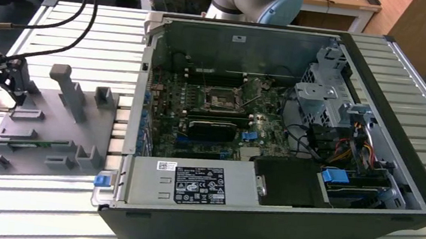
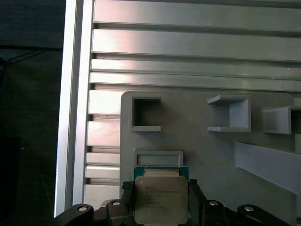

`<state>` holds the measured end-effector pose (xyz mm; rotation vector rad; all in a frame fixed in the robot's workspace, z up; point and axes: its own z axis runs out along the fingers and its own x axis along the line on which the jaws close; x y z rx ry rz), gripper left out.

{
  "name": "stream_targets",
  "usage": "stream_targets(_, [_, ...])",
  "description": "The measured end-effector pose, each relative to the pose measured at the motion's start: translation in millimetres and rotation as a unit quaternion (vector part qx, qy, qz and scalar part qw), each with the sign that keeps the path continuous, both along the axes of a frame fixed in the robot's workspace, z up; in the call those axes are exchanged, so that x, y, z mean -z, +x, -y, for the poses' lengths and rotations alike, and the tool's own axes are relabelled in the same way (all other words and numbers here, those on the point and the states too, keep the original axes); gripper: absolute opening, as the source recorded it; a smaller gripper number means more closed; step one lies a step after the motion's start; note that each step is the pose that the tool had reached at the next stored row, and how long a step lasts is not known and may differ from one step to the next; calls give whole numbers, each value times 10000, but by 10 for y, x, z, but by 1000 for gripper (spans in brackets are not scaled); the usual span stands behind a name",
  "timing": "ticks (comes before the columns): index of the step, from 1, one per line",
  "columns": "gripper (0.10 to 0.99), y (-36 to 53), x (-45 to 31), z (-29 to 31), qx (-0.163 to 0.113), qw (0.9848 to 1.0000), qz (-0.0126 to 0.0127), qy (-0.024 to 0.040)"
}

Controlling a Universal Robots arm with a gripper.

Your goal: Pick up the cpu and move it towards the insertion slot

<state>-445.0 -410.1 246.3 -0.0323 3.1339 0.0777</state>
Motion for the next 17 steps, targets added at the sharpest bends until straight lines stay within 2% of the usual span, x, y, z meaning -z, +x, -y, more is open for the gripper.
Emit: stream_targets(17, [541,0,-52,-2,0,10000,1,0])
